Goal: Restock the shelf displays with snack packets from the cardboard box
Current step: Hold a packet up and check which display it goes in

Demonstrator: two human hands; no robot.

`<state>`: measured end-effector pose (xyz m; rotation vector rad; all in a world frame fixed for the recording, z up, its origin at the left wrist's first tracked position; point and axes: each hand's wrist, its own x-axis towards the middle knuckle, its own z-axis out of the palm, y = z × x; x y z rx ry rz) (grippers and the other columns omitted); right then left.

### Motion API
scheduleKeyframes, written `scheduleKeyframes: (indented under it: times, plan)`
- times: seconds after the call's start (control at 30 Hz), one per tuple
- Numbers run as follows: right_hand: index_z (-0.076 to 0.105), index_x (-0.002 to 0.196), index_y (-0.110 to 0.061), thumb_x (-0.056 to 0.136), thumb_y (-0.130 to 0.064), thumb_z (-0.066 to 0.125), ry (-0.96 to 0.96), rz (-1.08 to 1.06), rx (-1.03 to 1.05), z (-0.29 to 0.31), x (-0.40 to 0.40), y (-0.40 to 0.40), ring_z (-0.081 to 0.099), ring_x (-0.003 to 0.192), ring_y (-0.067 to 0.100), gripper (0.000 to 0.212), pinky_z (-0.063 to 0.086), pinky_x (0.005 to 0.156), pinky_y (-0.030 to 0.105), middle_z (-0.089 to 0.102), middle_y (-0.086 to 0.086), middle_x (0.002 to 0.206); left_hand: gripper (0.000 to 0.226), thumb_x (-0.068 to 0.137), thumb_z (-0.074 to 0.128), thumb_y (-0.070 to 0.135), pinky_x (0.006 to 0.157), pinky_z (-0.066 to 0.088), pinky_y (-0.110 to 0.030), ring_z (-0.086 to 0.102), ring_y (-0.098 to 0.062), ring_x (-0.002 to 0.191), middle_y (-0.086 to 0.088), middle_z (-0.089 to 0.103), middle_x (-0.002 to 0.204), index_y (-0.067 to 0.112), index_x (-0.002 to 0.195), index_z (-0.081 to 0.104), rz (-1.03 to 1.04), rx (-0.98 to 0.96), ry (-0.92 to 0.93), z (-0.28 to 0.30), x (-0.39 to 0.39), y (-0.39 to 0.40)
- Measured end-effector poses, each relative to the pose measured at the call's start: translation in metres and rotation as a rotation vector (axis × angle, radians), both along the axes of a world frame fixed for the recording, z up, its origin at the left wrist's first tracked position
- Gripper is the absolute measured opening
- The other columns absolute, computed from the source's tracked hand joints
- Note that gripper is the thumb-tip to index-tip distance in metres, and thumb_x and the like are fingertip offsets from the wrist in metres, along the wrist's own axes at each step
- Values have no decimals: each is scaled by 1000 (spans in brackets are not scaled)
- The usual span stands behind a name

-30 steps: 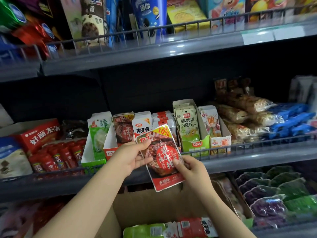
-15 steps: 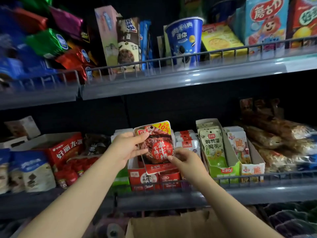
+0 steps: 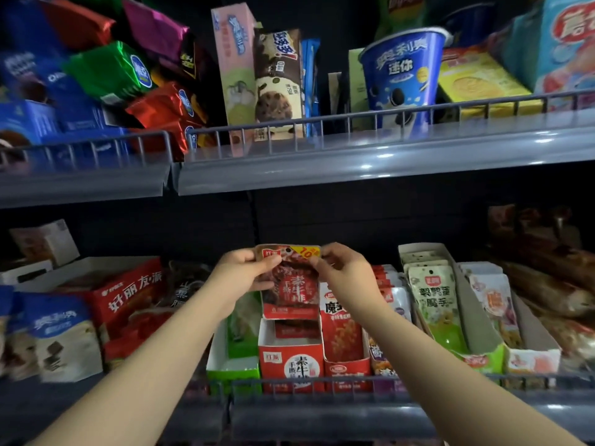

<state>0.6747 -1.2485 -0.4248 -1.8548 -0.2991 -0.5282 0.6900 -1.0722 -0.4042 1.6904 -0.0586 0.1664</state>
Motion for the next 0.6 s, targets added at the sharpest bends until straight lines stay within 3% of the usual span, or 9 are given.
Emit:
scheduleKeyframes:
  times: [0.1,0.17,0.27,0.37,0.43,0.5,0.6]
  plan:
    - [64,97,-15,91,-26,61,83,-45,-23,-3,18,6,66,78,20,13,53,68,31,66,2,86,8,85,67,19,70,59,-28,66,-20,91,-6,68,96,12,89,64,-3,8,8,-9,17,1]
    - [62,101,-18,91,-28,60,142,-99,-90,-4,31,8,67,79,21,14,54,71,35,66,1,89,8,88,65,21,75,58,-31,66,-20,93,-5,67,99,14,91,62,13,59,-3,-17,29,0]
    - [62,108,-23,92,-26,58,166,-223,-285,-7,49,10,63,78,20,17,50,63,30,65,0,88,3,91,62,19,76,56,-33,66,-21,91,-5,68,99,17,93,61,69,232,-56,-35,47,1]
    - [64,102,-21,90,-26,58,143,-299,-535,-13,61,13,62,82,22,15,44,61,26,64,2,86,3,89,64,20,79,53,-34,64,-19,88,-2,69,94,17,89,62,158,460,-136,-52,61,3]
    - [66,94,-19,87,-28,60,116,-324,-643,-18,69,12,61,92,24,13,45,66,27,60,1,87,6,88,65,20,70,50,-25,61,-12,83,3,65,90,17,91,60,191,490,-175,-60,65,2]
    - [68,98,-19,87,-31,60,102,-343,-716,-21,76,11,53,109,26,18,46,78,29,59,4,103,10,88,65,18,60,41,-14,56,-9,78,7,60,85,18,94,57,212,495,-213,-65,69,0]
    - [68,106,-22,87,-35,59,104,-381,-788,-25,84,10,47,117,27,25,46,89,31,58,4,117,14,86,67,17,58,38,-16,59,-13,80,4,62,86,17,95,56,232,520,-263,-73,77,-2]
